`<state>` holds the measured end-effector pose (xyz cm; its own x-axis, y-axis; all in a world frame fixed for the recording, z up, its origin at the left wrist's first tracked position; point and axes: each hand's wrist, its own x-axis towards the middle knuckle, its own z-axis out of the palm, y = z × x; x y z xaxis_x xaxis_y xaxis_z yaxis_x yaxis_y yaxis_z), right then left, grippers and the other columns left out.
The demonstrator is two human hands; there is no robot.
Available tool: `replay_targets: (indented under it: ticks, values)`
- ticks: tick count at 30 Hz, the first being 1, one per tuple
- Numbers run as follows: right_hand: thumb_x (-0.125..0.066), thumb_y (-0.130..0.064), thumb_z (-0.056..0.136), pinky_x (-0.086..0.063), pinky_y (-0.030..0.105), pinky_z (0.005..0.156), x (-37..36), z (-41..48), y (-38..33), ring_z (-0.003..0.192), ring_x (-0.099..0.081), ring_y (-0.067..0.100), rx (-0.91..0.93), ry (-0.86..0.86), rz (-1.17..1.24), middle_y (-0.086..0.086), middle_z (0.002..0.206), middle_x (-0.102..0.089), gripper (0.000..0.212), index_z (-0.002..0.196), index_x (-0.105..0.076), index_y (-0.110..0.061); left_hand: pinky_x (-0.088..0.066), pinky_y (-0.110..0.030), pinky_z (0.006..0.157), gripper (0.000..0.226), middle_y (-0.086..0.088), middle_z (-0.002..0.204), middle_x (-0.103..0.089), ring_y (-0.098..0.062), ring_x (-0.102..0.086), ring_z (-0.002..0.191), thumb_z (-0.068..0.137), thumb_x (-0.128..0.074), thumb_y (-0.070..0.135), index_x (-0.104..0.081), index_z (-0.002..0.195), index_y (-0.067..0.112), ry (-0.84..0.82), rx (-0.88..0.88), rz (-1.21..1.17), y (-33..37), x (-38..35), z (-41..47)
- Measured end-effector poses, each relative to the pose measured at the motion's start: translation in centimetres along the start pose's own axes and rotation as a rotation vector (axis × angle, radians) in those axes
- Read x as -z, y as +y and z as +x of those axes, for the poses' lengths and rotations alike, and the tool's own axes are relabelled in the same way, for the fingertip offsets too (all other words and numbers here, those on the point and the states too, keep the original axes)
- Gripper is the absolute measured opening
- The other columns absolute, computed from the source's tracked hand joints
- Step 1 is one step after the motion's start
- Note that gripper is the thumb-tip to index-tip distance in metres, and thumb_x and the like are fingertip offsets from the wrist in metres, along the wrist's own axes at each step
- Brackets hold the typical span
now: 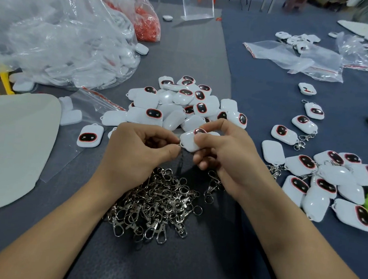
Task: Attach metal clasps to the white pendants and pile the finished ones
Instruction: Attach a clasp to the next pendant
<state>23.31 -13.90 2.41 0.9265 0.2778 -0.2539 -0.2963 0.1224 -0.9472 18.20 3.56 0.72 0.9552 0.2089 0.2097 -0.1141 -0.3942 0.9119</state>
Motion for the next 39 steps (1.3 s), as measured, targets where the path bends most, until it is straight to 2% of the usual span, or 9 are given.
replay_targets:
  ticks: [3, 12, 19, 23, 28, 32, 35, 37, 39]
  values:
    - [-0.063, 0.008, 0.091, -0.042, 0.023, 0.038, 0.0, -0.2, -0.3, 0.042, -0.057, 0.017, -0.041, -0.025, 0.045, 0.006, 0.056, -0.064, 0.017, 0.095, -0.057, -0.008, -0.056, -0.022, 0.068, 0.021, 0.005, 0.074, -0.077, -0.005, -0.067, 0.067, 0.072, -0.088, 0.015, -0.08, 0.083, 0.032, -0.032, 0.033, -0.082, 0.1, 0.1, 0.0]
    - [-0.063, 0.008, 0.09, -0.04, 0.023, 0.037, -0.1, -1.0, -0.7, 0.043, -0.057, 0.018, 0.003, -0.081, 0.05, 0.01, 0.06, -0.064, 0.02, 0.096, -0.056, -0.01, -0.05, -0.02, 0.061, 0.014, 0.002, 0.072, -0.076, -0.003, -0.058, 0.061, 0.063, -0.09, 0.039, -0.079, 0.071, 0.043, -0.054, 0.038, -0.088, 0.4, 0.1, -0.3]
    - [-0.062, 0.01, 0.091, -0.043, 0.023, 0.037, -1.4, -1.1, -0.1, 0.043, -0.057, 0.017, 0.055, -0.047, 0.141, 0.01, 0.058, -0.064, 0.02, 0.095, -0.057, -0.009, -0.031, -0.008, 0.058, 0.02, 0.017, 0.06, -0.051, 0.001, -0.048, 0.059, 0.076, -0.076, 0.028, -0.061, 0.066, 0.039, 0.132, -0.302, 0.444, 0.9, -0.2, -1.3]
    - [-0.06, 0.006, 0.093, -0.043, 0.021, 0.037, -1.2, -0.9, -0.3, 0.042, -0.057, 0.014, -0.033, -0.065, 0.233, 0.007, 0.058, -0.065, 0.015, 0.095, -0.059, -0.009, -0.039, -0.006, 0.062, 0.014, 0.02, 0.065, -0.066, 0.004, -0.056, 0.06, 0.072, -0.082, 0.026, -0.074, 0.071, 0.037, 0.169, -0.227, 0.146, 1.1, -0.5, -1.1]
    - [-0.062, 0.005, 0.092, -0.042, 0.02, 0.038, -1.2, -1.0, -0.4, 0.043, -0.058, 0.013, -0.027, -0.064, 0.287, 0.007, 0.061, -0.066, 0.015, 0.096, -0.06, -0.009, -0.055, -0.031, 0.069, 0.015, 0.003, 0.074, -0.077, -0.008, -0.065, 0.07, 0.076, -0.083, 0.023, -0.08, 0.076, 0.038, 0.083, -0.015, -0.181, 1.4, -0.6, -0.8]
    - [-0.066, 0.011, 0.086, -0.044, 0.026, 0.039, -1.2, -1.2, 0.1, 0.043, -0.057, 0.021, 0.218, -0.001, 0.087, 0.009, 0.061, -0.065, 0.026, 0.097, -0.058, -0.01, -0.04, -0.016, 0.059, 0.011, 0.016, 0.065, -0.065, -0.001, -0.056, 0.061, 0.078, -0.078, 0.028, -0.075, 0.074, 0.037, 0.08, -0.178, 0.212, 1.1, -0.5, -0.8]
    - [-0.07, 0.003, 0.081, -0.046, 0.029, 0.041, -1.6, -1.2, 0.8, 0.045, -0.059, 0.025, 0.369, 0.017, -0.148, 0.007, 0.06, -0.067, 0.028, 0.091, -0.059, -0.021, -0.034, -0.026, 0.061, 0.003, 0.014, 0.064, -0.059, -0.011, -0.052, 0.064, 0.078, -0.074, 0.027, -0.076, 0.077, 0.026, 0.057, -0.365, 0.628, 0.8, 0.0, -0.9]
    - [-0.07, 0.002, 0.083, -0.047, 0.029, 0.042, -1.9, -1.3, 1.0, 0.046, -0.06, 0.025, 0.367, 0.011, -0.182, 0.006, 0.058, -0.066, 0.028, 0.09, -0.059, -0.023, -0.035, -0.027, 0.061, 0.006, 0.013, 0.065, -0.06, -0.012, -0.053, 0.063, 0.076, -0.072, 0.028, -0.075, 0.072, 0.025, 0.074, -0.362, 0.66, 0.6, 0.2, -1.2]
    - [-0.067, 0.009, 0.086, -0.046, 0.028, 0.04, -2.0, -1.2, 0.7, 0.046, -0.059, 0.023, 0.289, -0.021, -0.047, 0.008, 0.06, -0.066, 0.027, 0.094, -0.059, -0.015, -0.035, -0.015, 0.059, 0.011, 0.016, 0.063, -0.059, -0.006, -0.053, 0.061, 0.073, -0.077, 0.028, -0.07, 0.067, 0.034, 0.115, -0.262, 0.468, 0.7, 0.4, -1.3]
